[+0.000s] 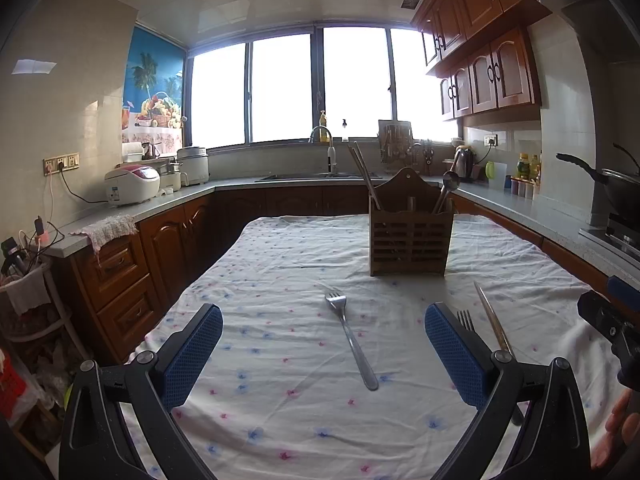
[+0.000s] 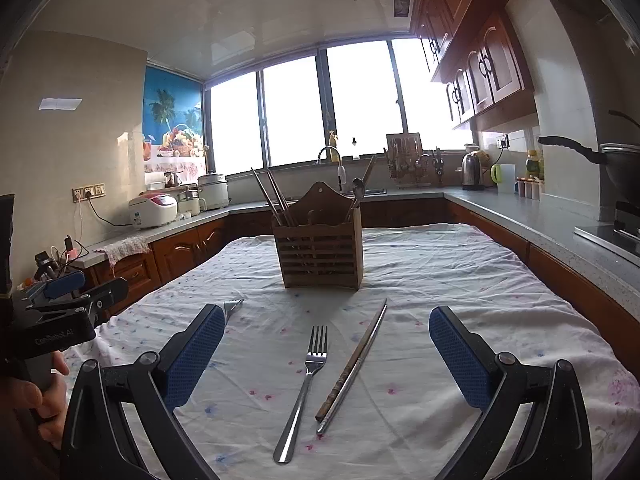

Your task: Organize utensils

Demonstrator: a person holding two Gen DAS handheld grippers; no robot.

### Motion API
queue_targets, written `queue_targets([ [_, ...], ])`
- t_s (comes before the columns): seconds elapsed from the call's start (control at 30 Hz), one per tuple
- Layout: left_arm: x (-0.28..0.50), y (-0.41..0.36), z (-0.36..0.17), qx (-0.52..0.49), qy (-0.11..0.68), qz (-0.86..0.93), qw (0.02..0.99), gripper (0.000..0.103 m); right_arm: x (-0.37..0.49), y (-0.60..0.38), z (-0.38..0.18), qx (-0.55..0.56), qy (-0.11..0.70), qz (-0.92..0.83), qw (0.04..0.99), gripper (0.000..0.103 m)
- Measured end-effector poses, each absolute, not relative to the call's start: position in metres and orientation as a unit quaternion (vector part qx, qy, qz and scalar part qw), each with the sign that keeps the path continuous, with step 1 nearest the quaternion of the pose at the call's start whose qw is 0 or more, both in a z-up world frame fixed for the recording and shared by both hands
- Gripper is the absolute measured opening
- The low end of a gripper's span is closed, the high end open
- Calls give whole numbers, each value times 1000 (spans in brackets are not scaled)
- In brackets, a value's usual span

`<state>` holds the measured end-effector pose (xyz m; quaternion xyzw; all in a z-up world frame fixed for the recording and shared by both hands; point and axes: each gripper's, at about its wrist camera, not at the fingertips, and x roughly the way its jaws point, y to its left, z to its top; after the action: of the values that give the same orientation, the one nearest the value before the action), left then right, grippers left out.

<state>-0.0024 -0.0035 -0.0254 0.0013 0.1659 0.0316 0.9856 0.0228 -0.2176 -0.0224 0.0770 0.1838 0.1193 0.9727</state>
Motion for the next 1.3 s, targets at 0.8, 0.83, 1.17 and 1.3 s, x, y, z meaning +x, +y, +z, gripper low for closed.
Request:
queue_targets([
  [0.8, 0, -4, -29, 6, 169, 28, 985, 102, 24, -220, -23, 82, 185, 119, 972, 103],
  [0.83, -1, -5, -29, 6, 170, 27, 985, 102, 25, -221, -23, 83, 185, 120, 972, 103],
  [1.17, 0, -5, -28, 9, 168, 27, 985, 102, 25, -220, -24, 84, 185, 122, 971, 103],
  [1.3, -2, -7, -29, 13, 165, 28, 986, 102, 25, -220, -24, 84, 185, 122, 971, 103],
])
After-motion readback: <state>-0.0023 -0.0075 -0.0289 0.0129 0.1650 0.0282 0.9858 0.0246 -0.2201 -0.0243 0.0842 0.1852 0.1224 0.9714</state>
